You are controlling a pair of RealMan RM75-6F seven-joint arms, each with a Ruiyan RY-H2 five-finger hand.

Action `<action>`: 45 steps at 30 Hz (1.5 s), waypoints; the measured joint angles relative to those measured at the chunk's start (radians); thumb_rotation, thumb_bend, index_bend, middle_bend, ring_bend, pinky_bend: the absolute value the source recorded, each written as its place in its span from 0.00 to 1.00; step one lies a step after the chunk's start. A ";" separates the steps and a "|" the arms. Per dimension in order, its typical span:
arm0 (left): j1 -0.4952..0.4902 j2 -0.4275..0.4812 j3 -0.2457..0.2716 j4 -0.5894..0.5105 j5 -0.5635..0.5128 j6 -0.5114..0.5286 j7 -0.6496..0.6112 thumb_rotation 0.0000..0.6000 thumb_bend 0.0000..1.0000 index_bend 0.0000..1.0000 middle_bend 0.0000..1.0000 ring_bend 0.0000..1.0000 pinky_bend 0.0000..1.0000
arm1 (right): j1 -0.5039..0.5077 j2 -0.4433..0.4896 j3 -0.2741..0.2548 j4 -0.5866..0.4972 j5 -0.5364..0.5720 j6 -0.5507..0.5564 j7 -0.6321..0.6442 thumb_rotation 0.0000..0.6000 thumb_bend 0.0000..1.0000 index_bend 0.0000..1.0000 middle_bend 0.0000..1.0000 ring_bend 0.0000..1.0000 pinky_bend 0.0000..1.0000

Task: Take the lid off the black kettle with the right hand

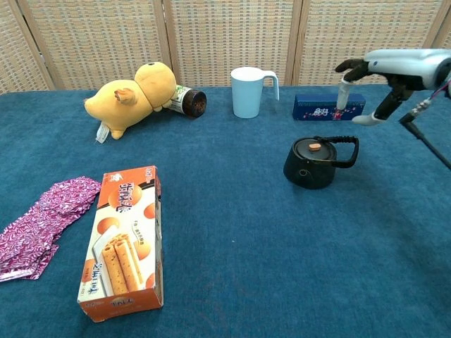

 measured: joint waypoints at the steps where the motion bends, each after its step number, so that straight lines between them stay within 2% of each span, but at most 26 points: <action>1: 0.000 0.001 0.000 0.000 -0.003 -0.001 -0.002 1.00 0.21 0.00 0.00 0.00 0.00 | 0.011 -0.015 -0.004 0.011 0.010 -0.003 -0.009 1.00 0.51 0.45 0.00 0.00 0.00; 10: -0.006 0.001 0.000 0.005 -0.011 -0.014 -0.006 1.00 0.21 0.00 0.00 0.00 0.00 | 0.067 -0.100 -0.038 0.086 0.059 -0.007 -0.045 1.00 0.52 0.48 0.01 0.00 0.00; 20: -0.008 -0.004 0.004 0.004 -0.016 -0.017 0.004 1.00 0.21 0.00 0.00 0.00 0.00 | 0.111 -0.175 -0.053 0.161 0.097 0.005 -0.068 1.00 0.52 0.51 0.02 0.00 0.00; 45: -0.008 0.004 0.005 0.005 -0.021 -0.015 -0.018 1.00 0.21 0.00 0.00 0.00 0.00 | 0.168 -0.222 -0.086 0.216 0.176 0.015 -0.137 1.00 0.52 0.51 0.02 0.00 0.00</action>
